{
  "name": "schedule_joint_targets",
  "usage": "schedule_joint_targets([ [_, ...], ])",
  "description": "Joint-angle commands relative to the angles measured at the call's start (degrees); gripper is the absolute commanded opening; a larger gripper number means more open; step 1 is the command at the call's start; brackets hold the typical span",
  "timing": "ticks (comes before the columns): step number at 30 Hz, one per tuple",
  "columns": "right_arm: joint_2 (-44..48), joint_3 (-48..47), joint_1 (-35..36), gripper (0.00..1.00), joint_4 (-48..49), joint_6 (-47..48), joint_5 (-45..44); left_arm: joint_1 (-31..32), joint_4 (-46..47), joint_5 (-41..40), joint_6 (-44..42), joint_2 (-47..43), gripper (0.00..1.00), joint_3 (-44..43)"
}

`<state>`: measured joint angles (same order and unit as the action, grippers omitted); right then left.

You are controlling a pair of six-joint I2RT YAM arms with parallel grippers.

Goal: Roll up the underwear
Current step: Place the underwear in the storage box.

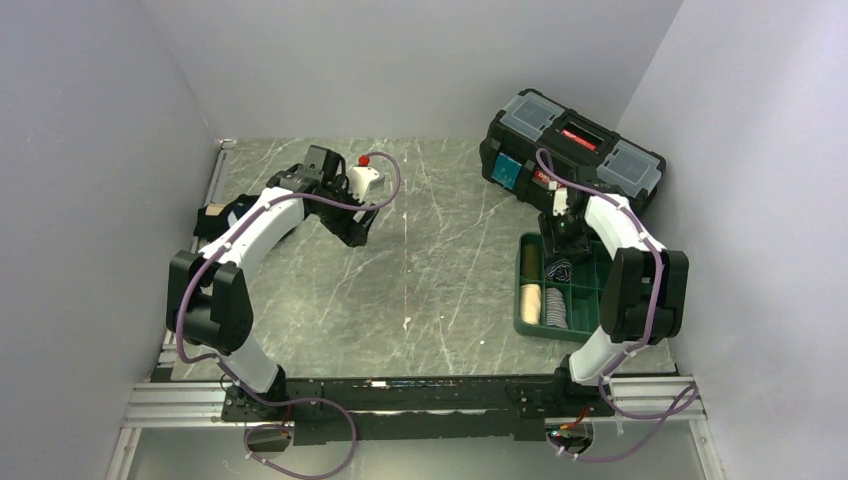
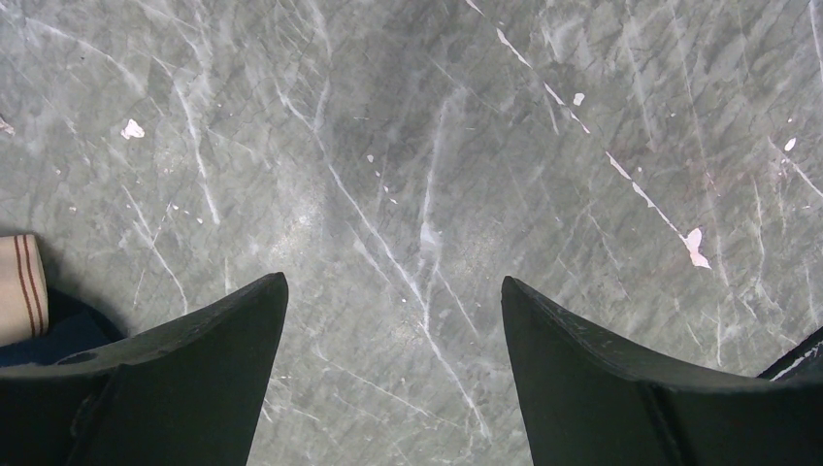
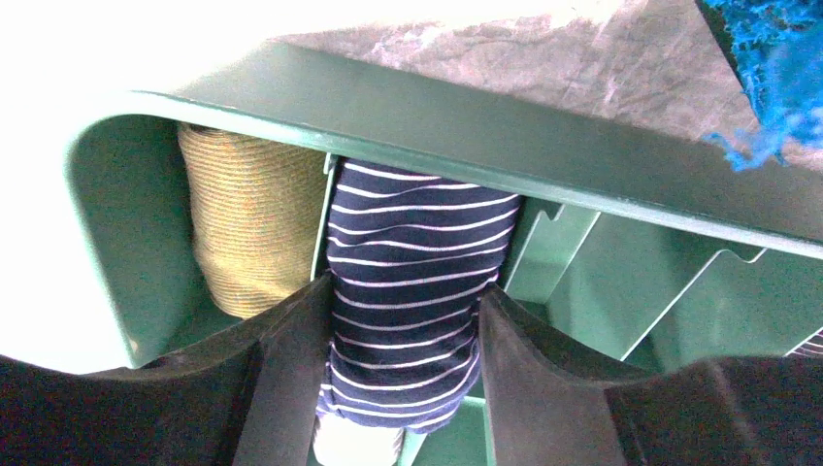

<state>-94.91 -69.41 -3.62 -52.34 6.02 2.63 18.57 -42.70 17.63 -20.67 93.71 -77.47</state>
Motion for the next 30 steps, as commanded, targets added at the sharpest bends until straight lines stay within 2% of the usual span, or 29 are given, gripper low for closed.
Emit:
schedule_joint_targets([
  [1, 3.0, 1.96, -0.25, 0.56, 3.79, 1.62, 1.14, -0.11, 0.34, -0.05, 0.18, -1.88, 0.86, 0.02],
  [7, 4.29, 7.91, -0.02, 0.44, 5.69, 3.38, 2.41, -0.13, 0.29, -0.31, 0.18, -2.17, 0.86, 0.06],
  [11, 4.47, 11.03, 0.34, 0.39, 7.51, 4.51, 1.61, -0.15, 0.16, -0.14, 0.24, -1.81, 0.86, -0.05],
  [22, 8.52, 15.22, 1.06, 0.43, 13.91, 7.08, -4.01, -0.14, 0.24, -0.27, 0.35, -1.14, 0.86, -0.36],
  [30, 7.93, 17.89, 2.09, 0.44, 17.29, 7.44, -5.6, -0.11, 0.07, -0.22, 0.42, -1.07, 0.86, -0.62],
])
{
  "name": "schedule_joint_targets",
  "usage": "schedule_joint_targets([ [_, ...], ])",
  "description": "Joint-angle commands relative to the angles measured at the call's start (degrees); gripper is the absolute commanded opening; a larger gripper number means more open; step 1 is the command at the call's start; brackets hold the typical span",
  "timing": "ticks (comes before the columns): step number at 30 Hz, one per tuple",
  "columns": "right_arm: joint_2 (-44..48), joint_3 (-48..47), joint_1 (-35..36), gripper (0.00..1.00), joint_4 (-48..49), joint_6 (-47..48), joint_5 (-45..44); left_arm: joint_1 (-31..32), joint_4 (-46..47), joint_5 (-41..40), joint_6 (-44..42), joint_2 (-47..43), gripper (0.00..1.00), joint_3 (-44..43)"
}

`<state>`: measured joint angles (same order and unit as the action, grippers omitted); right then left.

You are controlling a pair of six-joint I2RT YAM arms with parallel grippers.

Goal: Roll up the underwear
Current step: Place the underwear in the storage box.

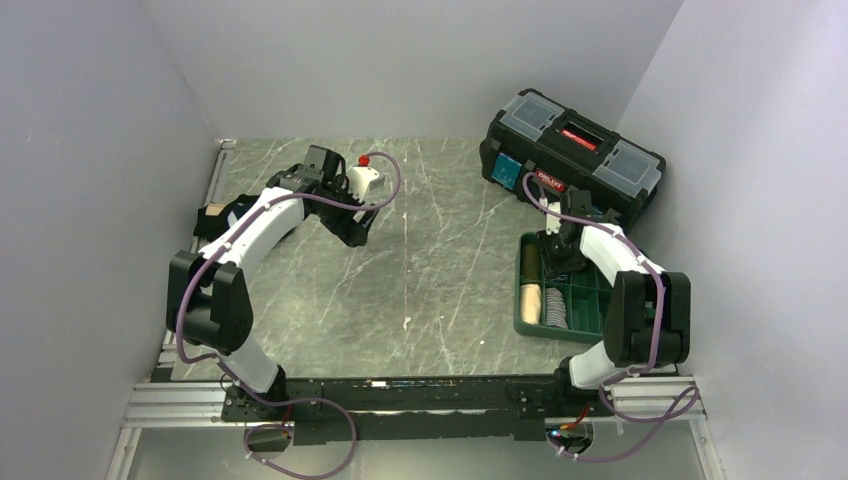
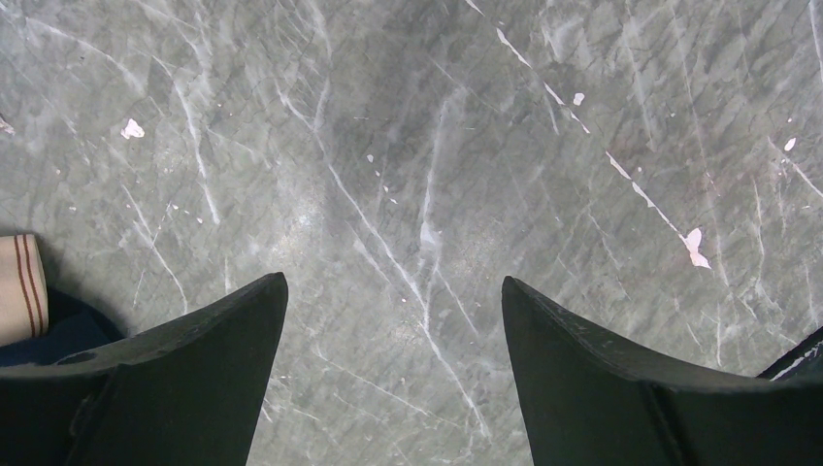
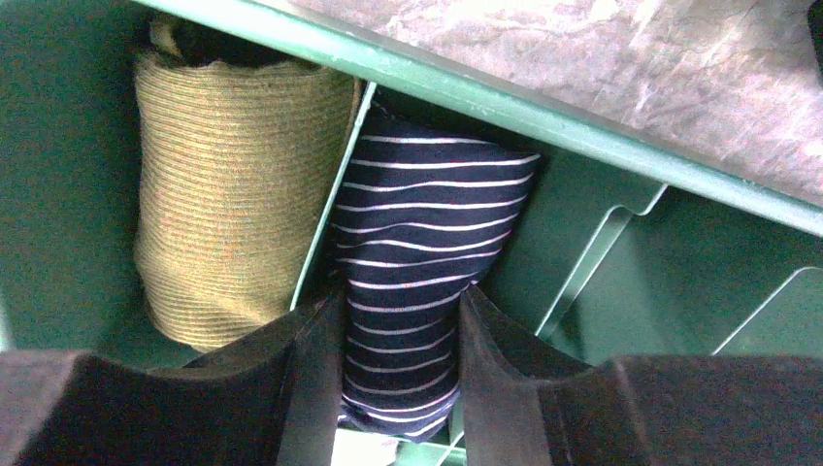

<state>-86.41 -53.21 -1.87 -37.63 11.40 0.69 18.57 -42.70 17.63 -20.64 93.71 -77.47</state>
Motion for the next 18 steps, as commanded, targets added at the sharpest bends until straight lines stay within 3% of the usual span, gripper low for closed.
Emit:
schedule_joint_targets([
  [1, -0.46, 2.12, 0.58, 0.44, 3.43, 2.02, -4.2, -0.12, 0.05, -0.22, 0.43, -1.05, 0.86, -0.61],
  [9, 1.62, 4.86, 1.54, 0.46, 7.83, 2.3, -5.93, -0.11, 0.29, -0.66, 0.36, -0.89, 0.86, -0.48],
  [18, 3.09, 5.35, 1.55, 0.56, 6.85, 1.64, -4.07, -0.11, 0.38, -0.78, 0.53, -0.57, 0.87, -0.53],
])
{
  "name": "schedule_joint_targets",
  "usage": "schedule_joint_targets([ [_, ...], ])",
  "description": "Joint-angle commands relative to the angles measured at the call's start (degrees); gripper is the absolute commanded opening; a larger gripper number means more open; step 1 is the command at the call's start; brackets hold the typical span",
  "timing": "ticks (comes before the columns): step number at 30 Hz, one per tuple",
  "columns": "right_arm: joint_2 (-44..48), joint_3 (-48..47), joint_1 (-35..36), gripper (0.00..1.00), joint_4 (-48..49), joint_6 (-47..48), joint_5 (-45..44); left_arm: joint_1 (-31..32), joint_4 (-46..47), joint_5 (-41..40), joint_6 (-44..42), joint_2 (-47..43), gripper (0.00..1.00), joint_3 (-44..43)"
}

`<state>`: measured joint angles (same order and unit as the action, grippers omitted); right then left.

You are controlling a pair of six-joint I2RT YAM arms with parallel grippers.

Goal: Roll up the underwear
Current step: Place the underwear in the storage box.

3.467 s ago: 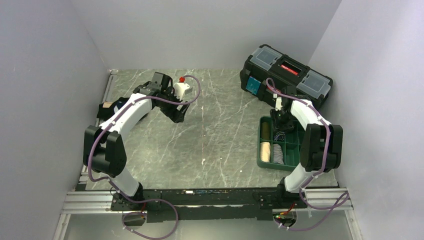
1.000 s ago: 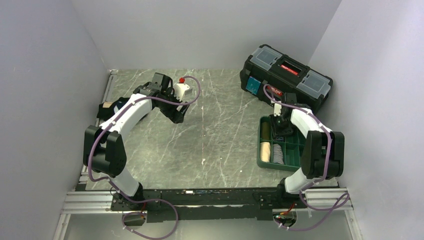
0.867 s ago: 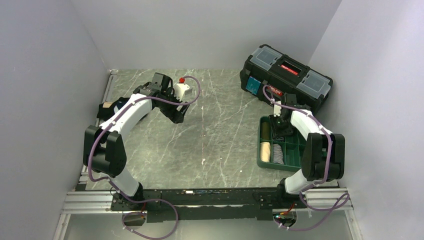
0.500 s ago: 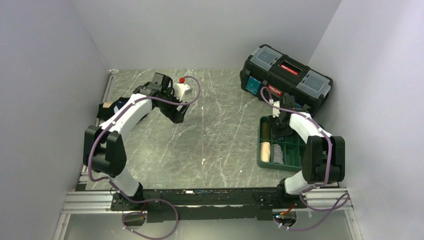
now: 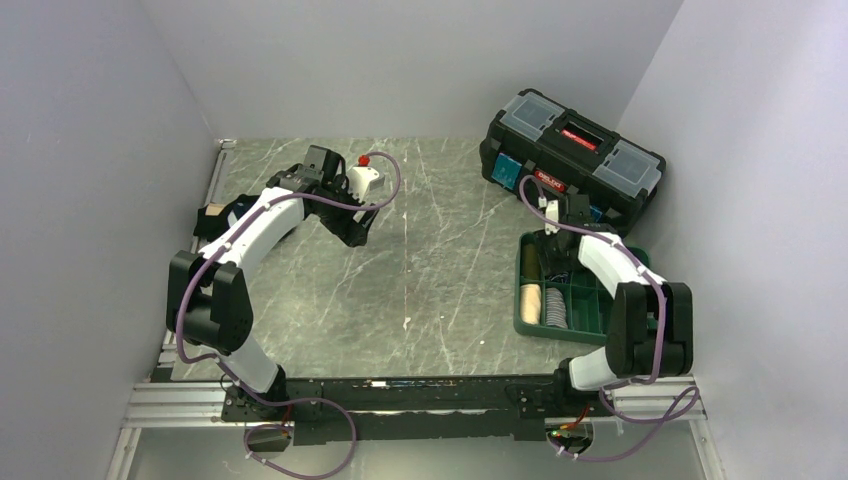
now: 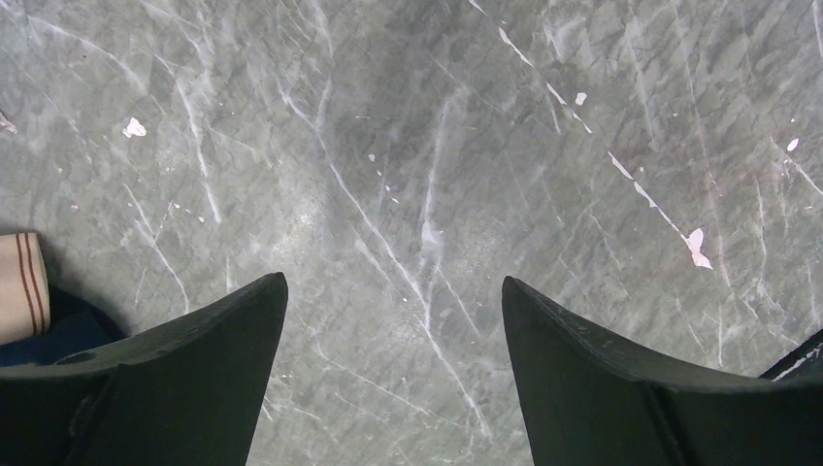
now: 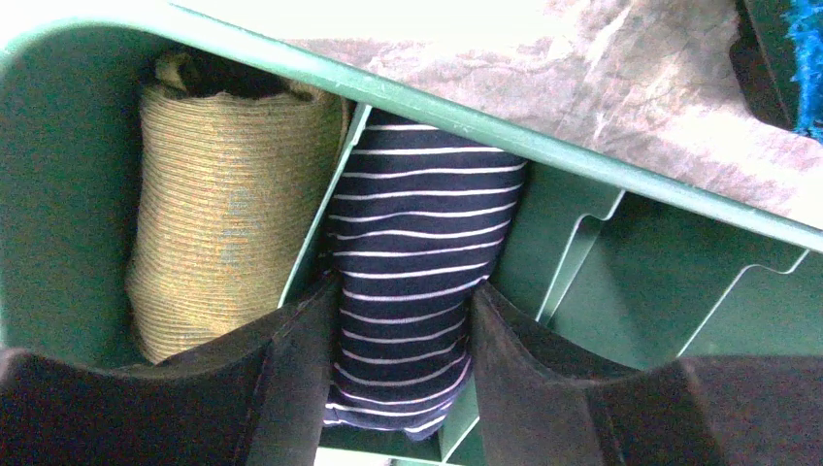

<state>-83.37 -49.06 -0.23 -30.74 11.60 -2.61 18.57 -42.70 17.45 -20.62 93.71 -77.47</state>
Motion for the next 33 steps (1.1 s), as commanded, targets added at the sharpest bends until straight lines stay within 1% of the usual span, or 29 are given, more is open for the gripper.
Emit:
schedule_joint_targets([
  [1, 0.46, 0.59, -0.09, 0.56, -0.48, 1.27, -0.5, -0.11, 0.34, -0.66, 0.49, -0.7, 0.87, -0.34],
  [10, 3.4, -4.54, -0.09, 0.58, -4.62, 0.71, 0.13, -0.12, 0.28, -0.8, 0.41, -1.59, 0.87, -0.18],
  [15, 5.06, -5.73, -0.05, 0.6, -6.44, 0.36, 0.69, -0.11, 0.33, -0.75, 0.31, -1.77, 0.87, -0.25],
  [19, 6.34, -5.6, -0.08, 0.59, -7.65, 0.35, 1.37, -0.11, 0.24, -0.72, 0.24, -1.69, 0.87, -0.31],
  [26, 9.47, -5.16, -0.05, 0.46, -10.65, 0.6, 2.35, -0.13, 0.23, -0.67, 0.22, -1.83, 0.87, -0.15],
  [28, 9.83, -4.45, -0.1, 0.43, -10.75, 0.79, 3.85, -0.13, 0.24, -0.54, 0.26, -1.85, 0.87, -0.14],
  [33, 8.08, -1.81, -0.12, 0.36, -8.77, 1.49, 3.95, -0.11, 0.32, -0.47, 0.32, -1.69, 0.87, -0.14],
])
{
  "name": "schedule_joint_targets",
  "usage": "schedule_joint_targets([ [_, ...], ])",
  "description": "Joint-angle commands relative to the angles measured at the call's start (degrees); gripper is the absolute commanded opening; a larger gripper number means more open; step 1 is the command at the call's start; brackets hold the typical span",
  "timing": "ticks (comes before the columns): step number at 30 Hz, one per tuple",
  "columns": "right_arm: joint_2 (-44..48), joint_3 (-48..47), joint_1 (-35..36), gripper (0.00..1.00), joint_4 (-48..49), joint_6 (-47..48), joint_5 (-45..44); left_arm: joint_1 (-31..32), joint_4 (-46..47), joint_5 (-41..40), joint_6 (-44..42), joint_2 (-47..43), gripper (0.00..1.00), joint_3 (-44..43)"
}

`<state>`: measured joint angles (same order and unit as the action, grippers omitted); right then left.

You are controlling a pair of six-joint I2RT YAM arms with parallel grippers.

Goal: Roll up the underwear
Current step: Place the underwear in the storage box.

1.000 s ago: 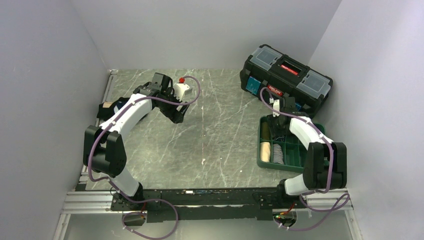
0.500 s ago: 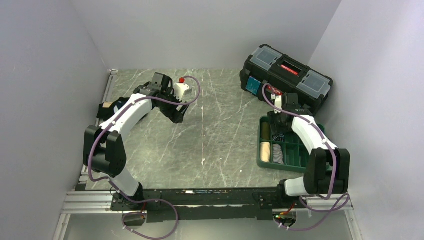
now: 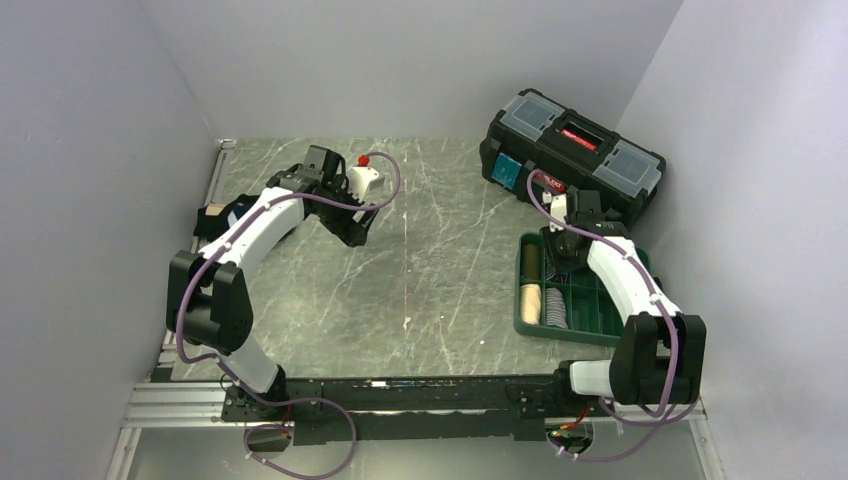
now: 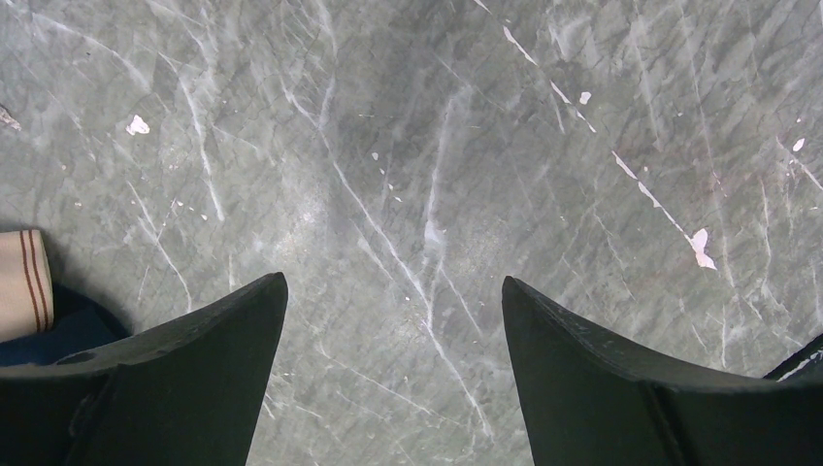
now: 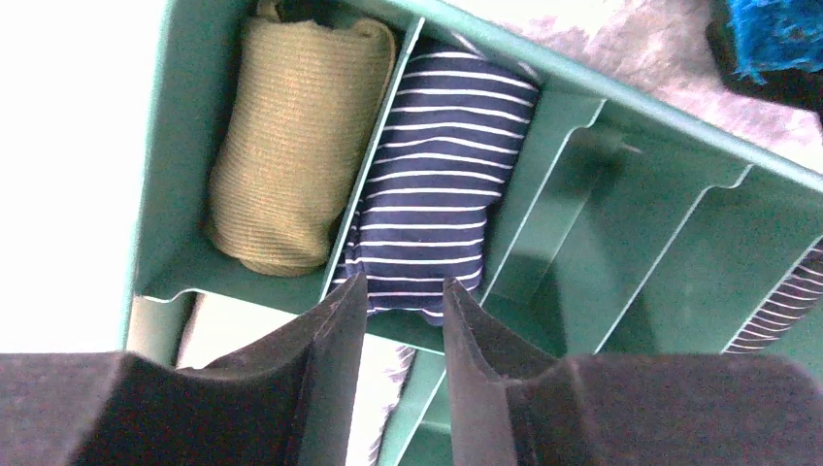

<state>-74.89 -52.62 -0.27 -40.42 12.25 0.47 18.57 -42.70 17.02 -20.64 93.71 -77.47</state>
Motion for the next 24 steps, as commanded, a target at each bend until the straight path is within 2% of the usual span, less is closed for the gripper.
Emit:
schedule_joint_targets([
  [1, -0.8, 2.26, -0.08, 0.35, 1.36, 0.89, 0.85, -0.11, 0.33, -0.05, 0.3, -1.68, 0.87, -0.08],
  [7, -3.31, 3.64, -0.08, 0.29, 3.14, 2.12, 0.29, -0.12, 0.34, -0.33, 0.06, -2.02, 0.87, 0.3],
  [10, -3.9, 3.39, -0.07, 0.29, 2.81, 2.49, 0.45, -0.11, 0.31, -0.48, 0.06, -2.24, 0.87, 0.54],
  [24, 4.87, -9.59, -0.07, 0.59, -1.37, 0.49, 2.94, -2.42, 5.1, -3.61, 1.36, -9.14, 0.92, 5.12],
])
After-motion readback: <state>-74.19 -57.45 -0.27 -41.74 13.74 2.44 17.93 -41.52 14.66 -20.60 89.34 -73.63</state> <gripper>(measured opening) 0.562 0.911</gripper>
